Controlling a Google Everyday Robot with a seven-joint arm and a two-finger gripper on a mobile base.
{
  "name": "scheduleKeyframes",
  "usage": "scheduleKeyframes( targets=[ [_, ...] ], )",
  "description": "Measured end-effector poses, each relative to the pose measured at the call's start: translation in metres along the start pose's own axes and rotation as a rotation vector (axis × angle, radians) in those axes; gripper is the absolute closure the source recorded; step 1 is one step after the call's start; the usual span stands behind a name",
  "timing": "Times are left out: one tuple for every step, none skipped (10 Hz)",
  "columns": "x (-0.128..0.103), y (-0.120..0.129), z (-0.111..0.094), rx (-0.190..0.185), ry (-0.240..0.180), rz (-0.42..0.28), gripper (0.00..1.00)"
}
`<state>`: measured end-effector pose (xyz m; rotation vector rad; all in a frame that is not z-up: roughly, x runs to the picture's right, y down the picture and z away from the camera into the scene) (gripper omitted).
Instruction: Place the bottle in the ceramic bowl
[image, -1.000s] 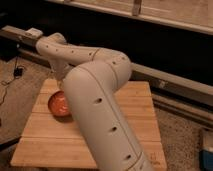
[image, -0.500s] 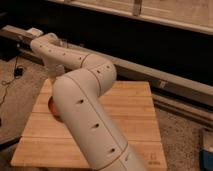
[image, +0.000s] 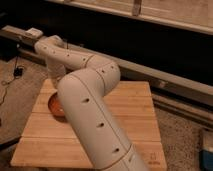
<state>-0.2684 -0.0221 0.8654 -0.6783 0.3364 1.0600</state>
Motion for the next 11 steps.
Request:
scheduleKeyframes(
  targets=[
    [0.0000,-0.0002,0.0000,0.000,0.000,0.000,0.25],
    [0.0001,-0.0007,-0.0001,0.000,0.000,0.001,0.25],
    [0.0004,-0.0016,0.0000,0.000,0.000,0.002,0.25],
    [0.0004,-0.0022,-0.0001,0.000,0.000,0.003,0.25],
    [0.0005,-0.0029,-0.0002,0.000,0.000,0.004,0.25],
    [0.0005,-0.0030,-0.0002,0.000,0.000,0.004,0.25],
    [0.0005,-0.0029,-0.0001,0.000,0.000,0.004,0.25],
    [0.0005,-0.0027,-0.0001,0.000,0.000,0.004,0.25],
    [0.0005,-0.0026,-0.0001,0.000,0.000,0.003,0.25],
    [0.0005,-0.0026,-0.0001,0.000,0.000,0.003,0.25],
    [0.0004,-0.0021,-0.0001,0.000,0.000,0.003,0.25]
  ],
)
